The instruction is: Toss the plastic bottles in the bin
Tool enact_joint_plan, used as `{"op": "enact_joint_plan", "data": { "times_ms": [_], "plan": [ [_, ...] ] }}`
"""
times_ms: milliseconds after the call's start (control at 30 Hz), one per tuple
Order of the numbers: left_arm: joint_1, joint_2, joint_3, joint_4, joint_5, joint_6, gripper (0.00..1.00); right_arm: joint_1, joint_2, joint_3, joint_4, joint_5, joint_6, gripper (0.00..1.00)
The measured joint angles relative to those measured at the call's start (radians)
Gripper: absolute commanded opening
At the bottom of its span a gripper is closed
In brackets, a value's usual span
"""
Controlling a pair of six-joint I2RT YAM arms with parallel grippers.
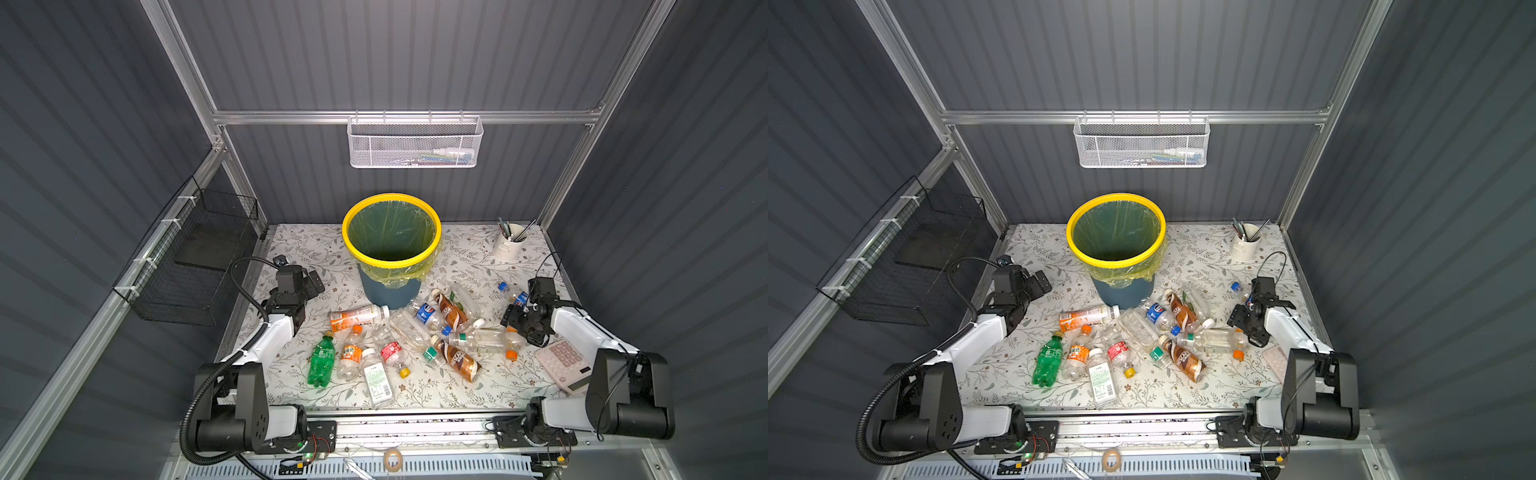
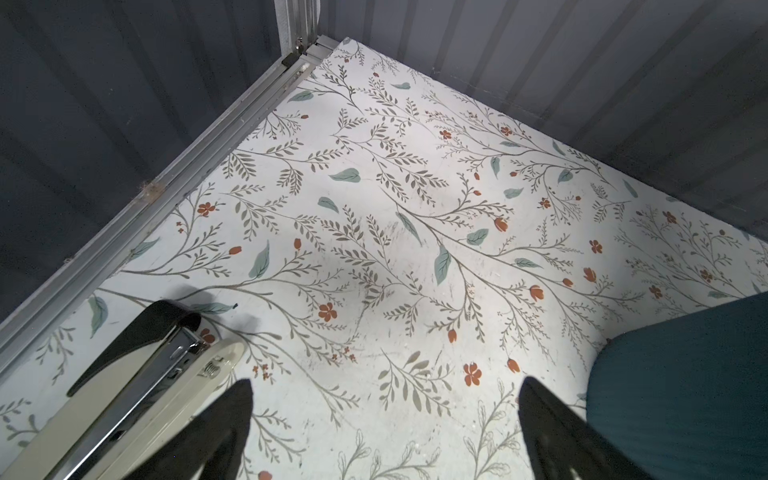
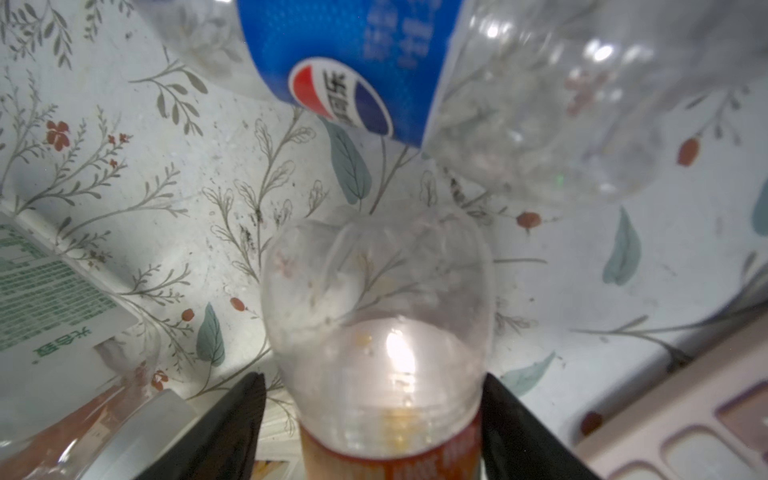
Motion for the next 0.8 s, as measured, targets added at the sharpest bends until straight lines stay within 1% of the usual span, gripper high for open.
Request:
{"op": "enact_joint_plan", "data": {
  "times_ms": [67, 133, 267, 367, 500, 600, 733, 800],
  "plan": [
    [0.000, -0.008, 0.000, -0.005, -0.001, -0.003, 0.99, 0.000, -0.002, 0.002, 0.002, -0.002, -0.005, 0.58],
    [0.000, -0.023, 0.000, -0.011, -0.006, -0.008, 0.99, 0.000, -0.012, 0.002, 0.003, -0.004, -0.013, 0.53],
    [0.000, -0.045, 0.000, -0.021, -0.020, -0.010, 0.99, 0.000, -0.071, 0.004, 0.005, -0.008, -0.038, 0.52],
    [0.000, -0.055, 0.000, -0.026, -0.031, -0.015, 0.99, 0.000, -0.140, 0.045, -0.023, -0.011, -0.061, 0.53],
    [0.000, -0.062, 0.000, -0.034, -0.037, -0.027, 0.99, -0.012, -0.214, 0.175, -0.045, -0.029, -0.075, 0.53],
    [0.000, -0.063, 0.000, -0.051, -0.038, -0.048, 1.00, -0.029, -0.238, 0.302, -0.046, -0.064, -0.069, 0.52],
    [0.000, -0.074, 0.000, -0.091, -0.037, -0.081, 0.99, -0.032, -0.225, 0.481, -0.044, -0.145, -0.028, 0.51],
    [0.000, -0.085, 0.000, -0.117, -0.032, -0.100, 0.99, -0.006, -0.193, 0.589, -0.032, -0.180, 0.004, 0.51]
  ]
}}
